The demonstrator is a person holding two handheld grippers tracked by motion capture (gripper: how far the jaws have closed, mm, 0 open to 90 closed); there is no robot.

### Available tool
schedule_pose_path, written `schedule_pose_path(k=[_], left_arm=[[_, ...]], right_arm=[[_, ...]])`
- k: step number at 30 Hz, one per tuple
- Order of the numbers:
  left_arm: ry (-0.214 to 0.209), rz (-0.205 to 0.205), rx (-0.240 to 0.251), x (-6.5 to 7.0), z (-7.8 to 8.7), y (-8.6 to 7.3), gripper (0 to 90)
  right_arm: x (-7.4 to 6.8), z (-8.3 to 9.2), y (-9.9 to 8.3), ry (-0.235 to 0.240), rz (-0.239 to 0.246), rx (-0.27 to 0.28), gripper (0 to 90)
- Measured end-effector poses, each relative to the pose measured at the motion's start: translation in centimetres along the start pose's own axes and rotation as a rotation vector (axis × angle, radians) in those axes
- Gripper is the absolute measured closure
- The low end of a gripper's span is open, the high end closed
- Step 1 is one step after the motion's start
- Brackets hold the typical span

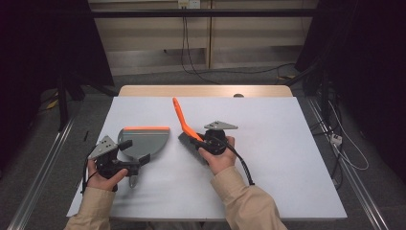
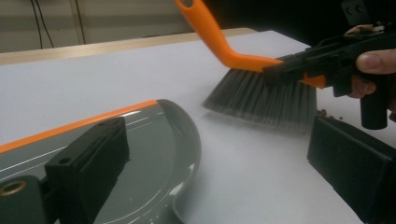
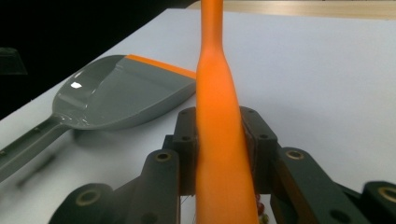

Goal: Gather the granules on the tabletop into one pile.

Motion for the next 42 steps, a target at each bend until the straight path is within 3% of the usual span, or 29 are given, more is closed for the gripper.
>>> schedule_pose_path(k=[3,6,16,22,24,27,32,38,42], left_arm=[[-0.002,-0.001,0.0,0.0,0.1,0.0,5.4],[0.0,-0.003,0.001,0.0,0.1,0.0,5.3],[-0.004,-0.012,-0.004,0.3,0.0,0.0,5.3],[0.0,-0.011,-0.003,0.2,0.0,0.0,5.4],[0.0,-0.013,-0.005,0.2,0.0,0.0,5.3],[0.001,-0.012,-0.004,0.2,0.0,0.0,5.4],[-0.001,-0.007,-0.005,0.2,0.0,-0.1,5.3],[0.001,-0.006,-0.008,0.1,-0.1,-0.1,5.4],[0.005,-0.004,-0.01,0.0,-0.2,-0.2,5.4]], right_arm=[[0.5,-0.4,-0.5,-0.036,0.001,-0.027,71.1],[1.2,0.3,-0.7,-0.048,-0.023,-0.042,71.1],[2.3,3.0,-1.7,-0.078,-0.04,-0.025,71.0],[2.6,3.8,-1.8,-0.067,-0.053,-0.017,71.1],[2.5,4.0,-1.5,-0.048,-0.076,0.0,71.1],[2.4,4.5,-0.5,-0.031,-0.069,0.032,71.1],[3.3,5.0,1.1,-0.021,-0.004,0.056,71.1],[5.9,4.5,2.1,-0.018,0.107,0.042,71.1],[7.1,3.6,2.2,0.023,0.205,0.043,71.1]])
Point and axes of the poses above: each handheld gripper's, and its own axes: z roughly backward along the jaws, y roughly out of its top, x roughly to its right, the point moved 8 cm from there along -z, roughly forward along the jaws, and after that the axes turned 3 degrees about x, right-handed, at the moved point
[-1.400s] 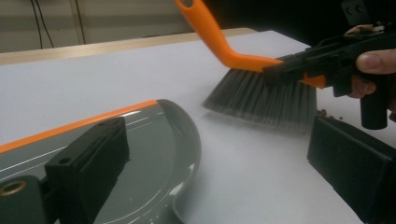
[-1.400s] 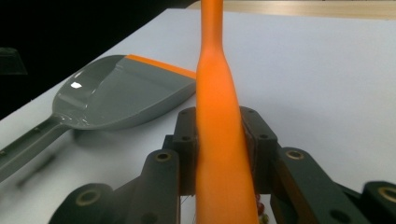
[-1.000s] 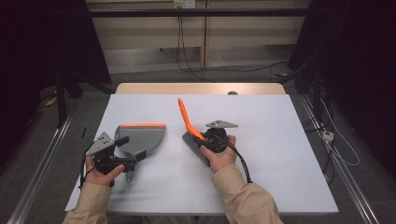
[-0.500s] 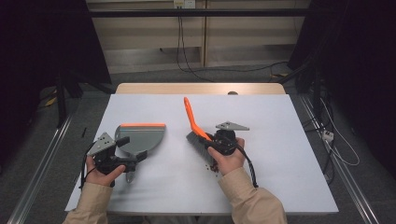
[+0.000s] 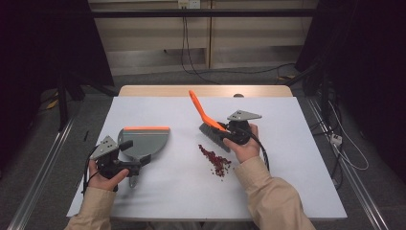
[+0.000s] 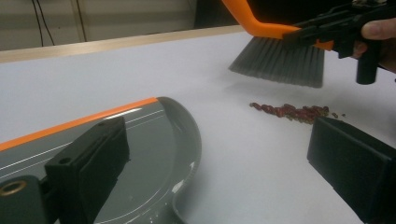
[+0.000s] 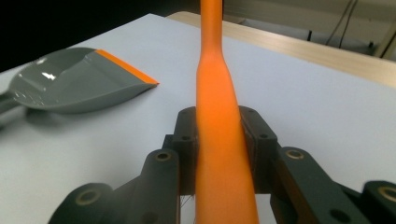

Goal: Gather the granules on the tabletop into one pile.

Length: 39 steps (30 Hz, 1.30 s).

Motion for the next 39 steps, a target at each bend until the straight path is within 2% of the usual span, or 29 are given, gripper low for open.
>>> schedule_pose_path(k=[2,5,8,13,15,17,20,26,35,39], left_arm=[[0.002,0.004,0.0,-0.1,0.0,0.0,5.3],[0.004,0.002,-0.003,-0.2,-0.1,-0.1,5.3],[0.007,0.008,-0.005,-0.2,-0.2,-0.1,5.3],[0.011,0.005,-0.008,-0.3,-0.2,-0.2,5.3],[0.012,0.009,-0.01,-0.3,-0.2,-0.3,5.3],[0.014,0.01,-0.011,-0.3,-0.2,-0.4,5.3],[0.015,0.013,-0.01,-0.3,-0.2,-0.4,5.3],[0.015,0.009,-0.009,-0.4,0.0,-0.3,5.3],[0.013,0.011,-0.004,-0.3,0.0,-0.3,5.4],[0.013,0.013,-0.005,-0.2,0.0,-0.3,5.3]], right_arm=[[0.4,-0.6,-0.2,0.038,0.025,0.003,71.1],[0.7,-1.5,-0.5,0.091,0.097,-0.01,71.1],[0.7,-2.3,-0.5,0.159,0.158,0.01,71.1],[0.2,-3.2,-0.6,0.231,0.213,0.0,71.1],[-0.1,-3.5,-1.1,0.257,0.243,-0.025,71.1],[-0.7,-3.5,-1.3,0.305,0.249,-0.013,71.1],[-1.4,-3.1,-1.5,0.339,0.295,-0.029,71.1],[-2.0,-1.9,-2.0,0.397,0.346,-0.046,71.1],[-2.7,0.3,-2.9,0.45,0.373,-0.056,71.1],[-2.9,0.9,-3.2,0.45,0.377,-0.053,71.1]])
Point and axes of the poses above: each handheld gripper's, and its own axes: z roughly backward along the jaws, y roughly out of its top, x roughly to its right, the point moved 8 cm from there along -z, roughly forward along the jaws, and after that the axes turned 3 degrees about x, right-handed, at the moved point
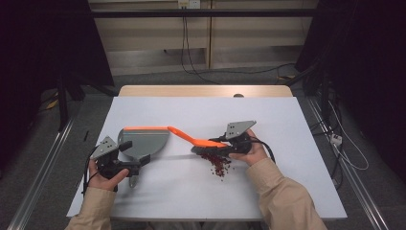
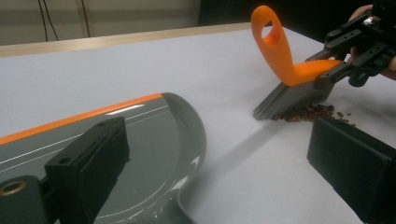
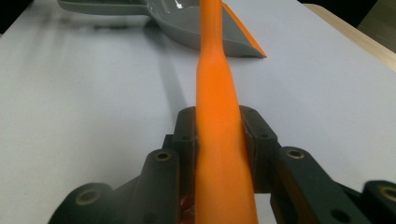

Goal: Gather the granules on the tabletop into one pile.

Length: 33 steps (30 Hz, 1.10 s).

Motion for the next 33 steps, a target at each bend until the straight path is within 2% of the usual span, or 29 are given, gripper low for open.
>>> schedule_pose_path(k=[10,15,19,21,25,28,31,33], left_arm=[[-0.004,-0.001,0.001,0.1,0.0,0.0,5.3],[-0.006,-0.001,0.0,0.1,-0.1,0.0,5.3],[-0.008,-0.003,-0.002,0.2,-0.1,0.0,5.3],[-0.01,-0.004,-0.002,0.1,0.0,0.0,5.4],[-0.014,-0.006,-0.005,0.1,0.0,-0.1,5.3],[-0.02,-0.008,-0.004,0.2,0.0,0.0,5.3],[-0.027,-0.008,-0.003,0.2,0.0,0.0,5.3],[-0.031,-0.005,-0.002,0.2,-0.1,0.0,5.3]], right_arm=[[-1.0,0.4,0.1,0.005,0.004,0.008,71.1],[-1.0,0.4,0.4,-0.012,-0.002,0.025,71.1],[-0.8,0.7,0.9,-0.035,-0.027,0.05,71.1],[-0.6,1.0,0.9,-0.064,-0.04,0.049,71.1],[0.0,2.2,0.7,-0.138,-0.102,0.064,71.1],[0.4,3.3,0.5,-0.217,-0.161,0.086,71.1],[0.3,4.4,0.1,-0.307,-0.212,0.084,71.1],[0.1,5.1,-0.2,-0.353,-0.273,0.093,71.1]])
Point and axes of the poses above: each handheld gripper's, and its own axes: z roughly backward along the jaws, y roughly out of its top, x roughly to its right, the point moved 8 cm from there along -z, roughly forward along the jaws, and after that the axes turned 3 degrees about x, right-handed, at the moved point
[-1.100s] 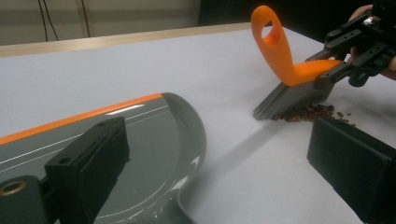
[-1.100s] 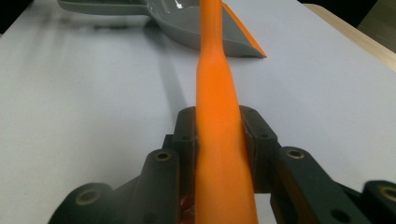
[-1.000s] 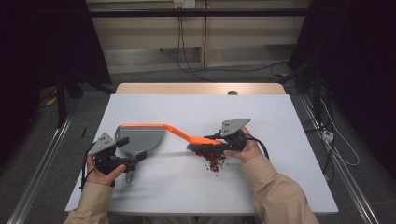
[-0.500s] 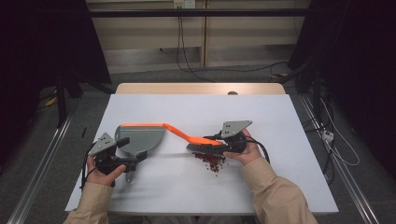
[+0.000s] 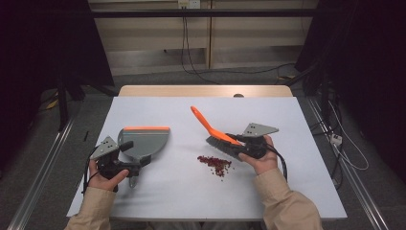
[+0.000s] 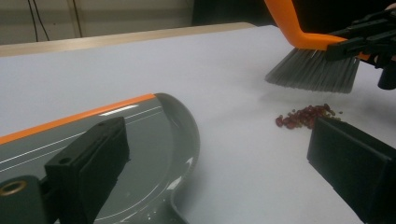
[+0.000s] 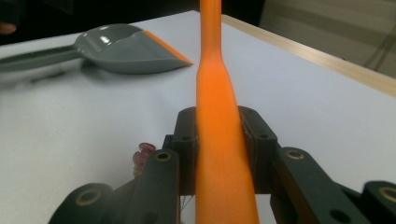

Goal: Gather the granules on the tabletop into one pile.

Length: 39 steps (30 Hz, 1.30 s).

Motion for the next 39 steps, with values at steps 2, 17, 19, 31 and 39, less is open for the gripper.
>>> schedule_pose_path(k=[2,17,19,31,39], left_arm=[[-0.002,0.0,0.003,0.1,0.0,0.0,5.3],[-0.002,-0.006,0.012,0.3,0.3,0.2,5.3],[0.002,-0.006,0.014,0.4,0.3,0.2,5.4],[0.002,-0.013,0.012,0.5,0.3,0.3,5.3],[0.004,-0.013,0.013,0.4,0.4,0.3,5.3]], right_arm=[[0.1,0.7,-0.4,-0.064,-0.009,-0.006,71.1],[-1.3,1.5,-2.9,-0.432,-0.079,-0.016,71.1],[-1.9,1.2,-2.8,-0.454,-0.071,-0.012,71.1],[-3.7,-0.3,-2.4,-0.468,-0.089,0.012,71.1],[-4.4,-0.7,-2.0,-0.457,-0.062,0.022,71.1]])
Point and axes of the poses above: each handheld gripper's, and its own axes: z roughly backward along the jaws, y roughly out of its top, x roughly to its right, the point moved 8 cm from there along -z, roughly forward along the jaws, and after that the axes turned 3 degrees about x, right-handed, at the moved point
